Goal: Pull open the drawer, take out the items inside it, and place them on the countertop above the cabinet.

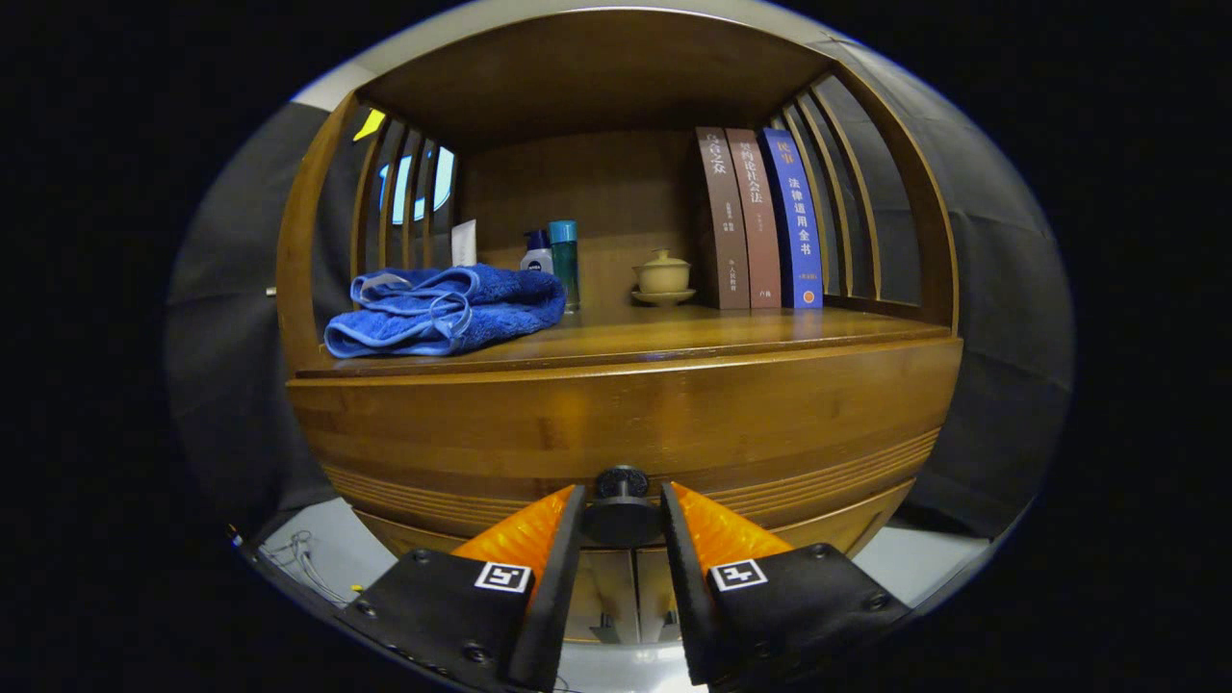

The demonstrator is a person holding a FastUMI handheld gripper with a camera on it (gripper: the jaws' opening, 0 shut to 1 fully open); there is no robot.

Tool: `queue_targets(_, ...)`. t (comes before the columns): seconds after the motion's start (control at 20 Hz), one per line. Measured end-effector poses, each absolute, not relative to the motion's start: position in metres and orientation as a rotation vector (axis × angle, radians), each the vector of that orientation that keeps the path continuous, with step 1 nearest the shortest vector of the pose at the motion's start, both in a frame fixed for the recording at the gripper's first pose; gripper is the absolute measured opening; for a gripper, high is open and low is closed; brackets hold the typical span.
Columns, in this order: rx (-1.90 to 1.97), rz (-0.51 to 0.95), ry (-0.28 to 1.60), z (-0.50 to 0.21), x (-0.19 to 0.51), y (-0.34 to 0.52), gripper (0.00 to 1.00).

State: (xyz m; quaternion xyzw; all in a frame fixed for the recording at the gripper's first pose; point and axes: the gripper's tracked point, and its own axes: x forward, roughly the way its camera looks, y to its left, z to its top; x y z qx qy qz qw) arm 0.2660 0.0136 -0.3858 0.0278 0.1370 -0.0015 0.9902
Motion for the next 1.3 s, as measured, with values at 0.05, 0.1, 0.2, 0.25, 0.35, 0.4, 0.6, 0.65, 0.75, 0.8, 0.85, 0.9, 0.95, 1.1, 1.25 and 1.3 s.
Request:
queue_targets(0.05, 0.047, -0.008, 0.284, -0.388, 0.267, 0.012, 0.53)
queue_targets(0.1, 0.043, -0.002, 0.280, -0.388, 0.263, 0.014, 0.53)
queue_targets(0.2, 0.018, -0.001, 0.278, -0.386, 0.267, 0.013, 0.45)
queue_targets(0.25, 0.009, 0.003, 0.276, -0.381, 0.265, 0.013, 0.42)
queue_targets(0.35, 0.006, 0.010, 0.299, -0.386, 0.265, 0.012, 0.30)
queue_targets(0.4, 0.006, 0.012, 0.303, -0.387, 0.261, 0.013, 0.30)
queue_targets(0.6, 0.021, 0.012, 0.294, -0.384, 0.232, 0.013, 0.30)
queue_targets(0.65, 0.026, 0.011, 0.293, -0.384, 0.224, 0.013, 0.30)
queue_targets(0.75, 0.041, 0.007, 0.290, -0.381, 0.204, 0.013, 0.29)
queue_targets(0.8, 0.049, 0.005, 0.292, -0.381, 0.194, 0.013, 0.30)
queue_targets(0.85, 0.055, 0.006, 0.291, -0.380, 0.185, 0.012, 0.29)
queue_targets(0.9, 0.059, 0.005, 0.292, -0.379, 0.174, 0.012, 0.30)
queue_targets(0.95, 0.059, 0.007, 0.291, -0.378, 0.167, 0.012, 0.29)
queue_targets(1.1, 0.062, 0.007, 0.296, -0.377, 0.144, 0.010, 0.29)
queue_targets(1.25, 0.067, 0.008, 0.298, -0.376, 0.127, 0.009, 0.29)
queue_targets(1.3, 0.060, 0.012, 0.301, -0.377, 0.121, 0.010, 0.29)
